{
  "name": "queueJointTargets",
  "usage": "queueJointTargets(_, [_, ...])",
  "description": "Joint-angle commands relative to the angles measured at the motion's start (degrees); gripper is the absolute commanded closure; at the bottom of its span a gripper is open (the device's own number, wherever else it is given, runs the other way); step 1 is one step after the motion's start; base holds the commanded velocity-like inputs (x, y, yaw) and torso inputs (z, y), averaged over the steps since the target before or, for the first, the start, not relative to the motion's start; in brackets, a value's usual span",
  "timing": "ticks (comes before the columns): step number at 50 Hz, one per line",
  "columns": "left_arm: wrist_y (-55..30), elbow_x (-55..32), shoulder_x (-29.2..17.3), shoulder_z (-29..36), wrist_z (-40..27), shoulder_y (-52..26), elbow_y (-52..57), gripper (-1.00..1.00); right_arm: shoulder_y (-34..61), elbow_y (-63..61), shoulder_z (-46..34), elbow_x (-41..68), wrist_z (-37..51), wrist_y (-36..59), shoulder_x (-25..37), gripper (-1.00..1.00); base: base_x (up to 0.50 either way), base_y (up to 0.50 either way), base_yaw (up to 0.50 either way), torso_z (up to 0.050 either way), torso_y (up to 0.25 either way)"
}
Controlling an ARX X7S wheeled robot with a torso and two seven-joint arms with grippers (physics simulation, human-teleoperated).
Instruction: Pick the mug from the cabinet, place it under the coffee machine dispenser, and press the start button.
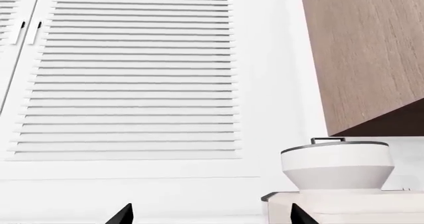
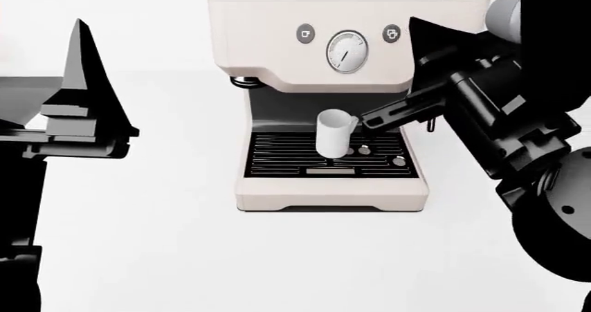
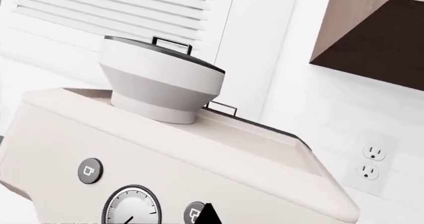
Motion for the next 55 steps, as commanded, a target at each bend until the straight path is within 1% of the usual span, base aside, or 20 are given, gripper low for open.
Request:
queueJointTargets(1, [0.3,0.0,-0.1,0.0,0.0,0.3,-0.1,-1.0,0.1,-0.2,-0.3,0.3,0.0,0.0,0.2,1.0,0.0,0.0,0.0,0.0,0.0])
queueJointTargets(16, [0.5,-0.1,-0.4,0.0,-0.1,0.6,-0.1,-1.0,0.1,-0.4,-0.3,3.0,1.7,0.2,0.0,1.0,0.0,0.0,0.0,0.0,0.0])
queueJointTargets(55, [1.6,0.1,-0.6,0.0,-0.2,1.5,-0.6,-1.0,-0.6,1.5,-3.8,-0.4,-0.1,-2.5,-0.4,1.0,0.0,0.0,0.0,0.0,0.0])
